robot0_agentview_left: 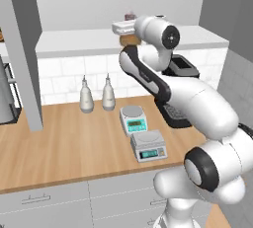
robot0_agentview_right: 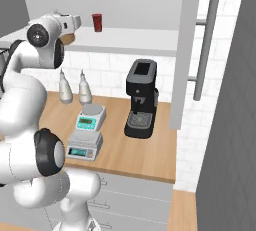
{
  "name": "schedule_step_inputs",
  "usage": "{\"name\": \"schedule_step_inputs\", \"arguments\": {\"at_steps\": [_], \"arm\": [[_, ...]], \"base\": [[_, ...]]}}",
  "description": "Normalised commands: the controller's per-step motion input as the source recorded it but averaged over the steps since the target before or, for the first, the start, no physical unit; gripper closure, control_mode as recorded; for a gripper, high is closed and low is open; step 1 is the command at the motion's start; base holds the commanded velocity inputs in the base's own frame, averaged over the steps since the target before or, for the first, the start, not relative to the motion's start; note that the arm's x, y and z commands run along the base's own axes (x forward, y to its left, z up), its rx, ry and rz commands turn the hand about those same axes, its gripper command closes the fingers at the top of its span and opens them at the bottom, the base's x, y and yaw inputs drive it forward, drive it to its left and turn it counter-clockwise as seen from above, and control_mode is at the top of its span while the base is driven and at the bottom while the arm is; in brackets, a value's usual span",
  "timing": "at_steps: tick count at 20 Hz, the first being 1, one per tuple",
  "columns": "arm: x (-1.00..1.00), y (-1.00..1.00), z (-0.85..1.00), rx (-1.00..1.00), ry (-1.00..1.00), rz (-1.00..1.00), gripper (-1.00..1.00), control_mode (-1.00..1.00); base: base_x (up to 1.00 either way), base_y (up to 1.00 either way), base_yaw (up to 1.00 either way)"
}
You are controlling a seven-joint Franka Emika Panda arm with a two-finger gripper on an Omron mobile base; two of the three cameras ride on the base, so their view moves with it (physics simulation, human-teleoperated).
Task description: Pick the honey bottle and place it on the digital scale for weighing, and close the cabinet.
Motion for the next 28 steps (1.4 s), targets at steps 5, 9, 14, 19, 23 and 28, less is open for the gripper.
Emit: {"name": "schedule_step_inputs", "arguments": {"at_steps": [5,9,14,19,23,28], "arm": [[-1.0,0.0,0.13,0.07,-0.05,0.0,1.0,-1.0],[-1.0,-0.24,0.45,0.02,0.19,0.06,1.0,-1.0],[-0.89,-0.49,-0.28,0.0,0.35,0.4,1.0,-1.0],[-0.32,-0.81,-0.91,-0.04,0.01,0.59,1.0,-1.0],[0.0,-0.49,-1.0,-0.13,0.0,0.54,1.0,-1.0],[0.0,-0.35,-1.0,-0.11,0.08,0.46,1.0,-1.0]], "base": [[0.0,0.0,0.0],[0.0,0.0,0.0],[0.0,0.0,0.0],[0.0,0.0,0.0],[0.0,0.0,0.0],[0.0,0.0,0.0]]}}
